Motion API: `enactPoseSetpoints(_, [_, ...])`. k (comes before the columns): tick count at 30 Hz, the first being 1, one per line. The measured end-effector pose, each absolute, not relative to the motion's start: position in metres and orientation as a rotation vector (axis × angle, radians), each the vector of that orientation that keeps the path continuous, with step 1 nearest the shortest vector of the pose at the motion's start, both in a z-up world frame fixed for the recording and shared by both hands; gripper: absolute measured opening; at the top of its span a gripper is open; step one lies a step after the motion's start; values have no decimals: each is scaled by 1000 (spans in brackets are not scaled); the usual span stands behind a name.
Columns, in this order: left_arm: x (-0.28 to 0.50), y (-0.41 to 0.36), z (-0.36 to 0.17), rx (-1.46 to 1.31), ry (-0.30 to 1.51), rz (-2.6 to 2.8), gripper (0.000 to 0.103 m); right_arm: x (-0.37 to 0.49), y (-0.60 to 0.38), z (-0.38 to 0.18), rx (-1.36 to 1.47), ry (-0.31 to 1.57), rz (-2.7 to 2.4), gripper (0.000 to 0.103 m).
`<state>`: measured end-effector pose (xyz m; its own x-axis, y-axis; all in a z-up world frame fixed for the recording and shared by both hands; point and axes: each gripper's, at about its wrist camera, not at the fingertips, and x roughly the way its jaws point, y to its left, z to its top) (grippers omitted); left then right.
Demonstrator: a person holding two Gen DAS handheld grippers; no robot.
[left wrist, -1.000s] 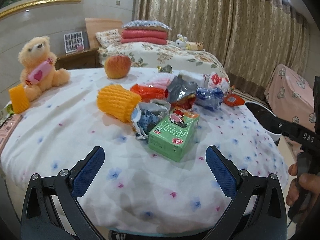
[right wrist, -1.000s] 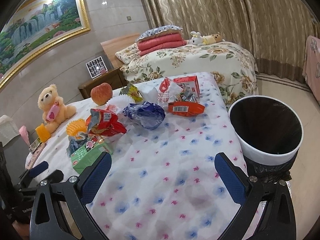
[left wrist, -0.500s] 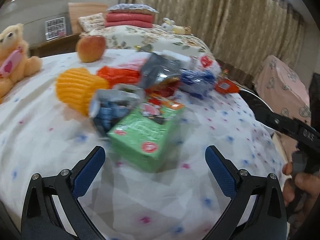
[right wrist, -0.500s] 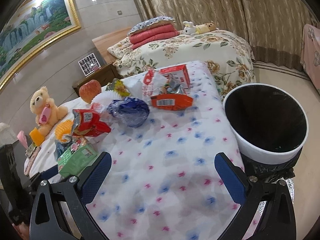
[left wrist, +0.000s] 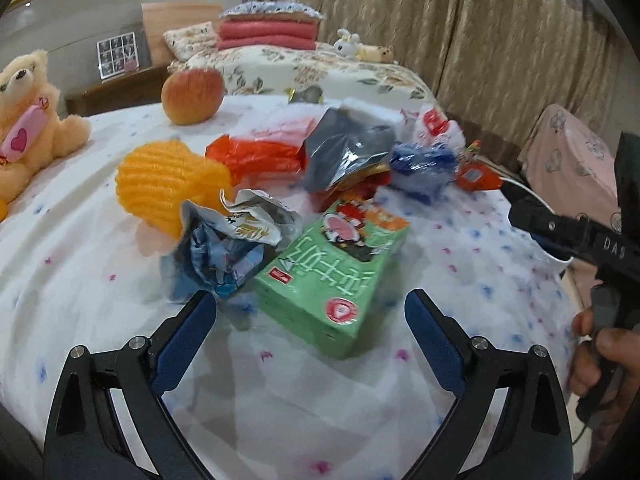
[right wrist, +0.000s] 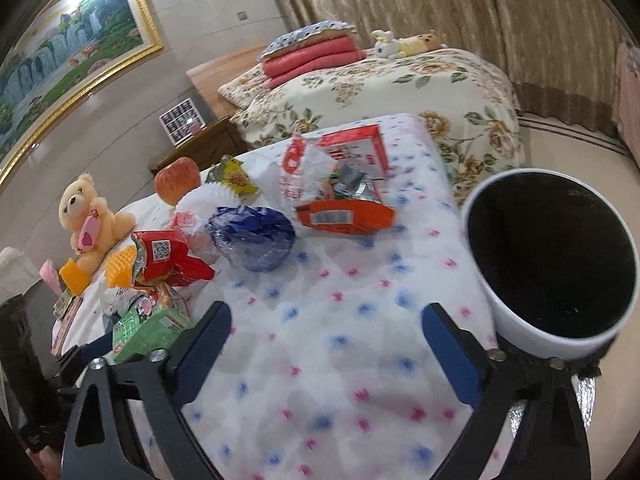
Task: Collect trash
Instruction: 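Grasp the green milk carton with the left tool while the right tool grasps the blue plastic bag, then carry the green carton and blue bag over the trash bin with both tools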
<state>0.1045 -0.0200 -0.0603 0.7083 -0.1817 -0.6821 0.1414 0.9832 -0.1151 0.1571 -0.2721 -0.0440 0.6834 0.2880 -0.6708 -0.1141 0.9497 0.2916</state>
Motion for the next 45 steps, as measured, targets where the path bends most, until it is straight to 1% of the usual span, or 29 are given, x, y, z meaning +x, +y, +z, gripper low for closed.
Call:
enactPoseSetpoints(3, [111,-21,-61,-61,776,-194,97,172,-264,-45,227,816,276,83])
enactPoseSetpoints(5, [113,-23,-59,-47,771,-200,97,184,-255,-45,212,836,303,81])
enactPoseSetpoints(6, [114,-24,-59,-43,764,-206,96,190,-250,-45,207,845,320,81])
enactPoseSetpoints(7, [114,-25,-59,-43,763,-209,93,196,-246,-46,201,851,333,81])
enactPoseSetpoints(9, [115,-25,-61,-49,775,-220,82,204,-241,-47,183,857,343,80])
enactPoseSetpoints(12, [116,-25,-64,-50,776,-220,78,219,-234,-52,175,878,366,81])
enactPoseSetpoints(13, [116,-25,-64,-51,775,-222,75,222,-233,-54,173,883,371,81])
enactPoseSetpoints(14, [116,-24,-64,-52,773,-221,70,222,-233,-55,171,885,373,80])
enactPoseSetpoints(15, [116,-23,-64,-54,772,-222,66,225,-231,-56,172,891,380,79])
enactPoseSetpoints(16, [115,-22,-64,-60,770,-225,65,226,-231,-58,178,896,391,75])
enactPoseSetpoints(17, [115,-21,-64,-67,769,-228,65,228,-230,-59,181,902,399,63])
enactPoseSetpoints(18, [114,-20,-63,-74,768,-230,64,228,-229,-60,181,908,403,44])
enactPoseSetpoints(19, [115,-20,-63,-77,767,-232,63,228,-229,-61,183,914,407,33])
enactPoseSetpoints(20, [115,-20,-63,-80,767,-234,63,226,-229,-63,186,919,408,16])
enactPoseSetpoints(21, [114,-20,-63,-82,766,-238,62,224,-230,-63,191,920,410,8])
enactPoseSetpoints(24, [110,-23,-61,-88,765,-254,62,215,-235,-61,203,907,415,2])
enactPoseSetpoints(26, [108,-24,-59,-87,756,-256,61,208,-238,-58,208,893,414,1])
enactPoseSetpoints(37, [92,-36,-49,-84,721,-293,61,165,-264,-39,229,833,367,1])
enactPoseSetpoints(45, [86,-66,-42,-40,699,-376,61,142,-297,-34,276,809,279,1])
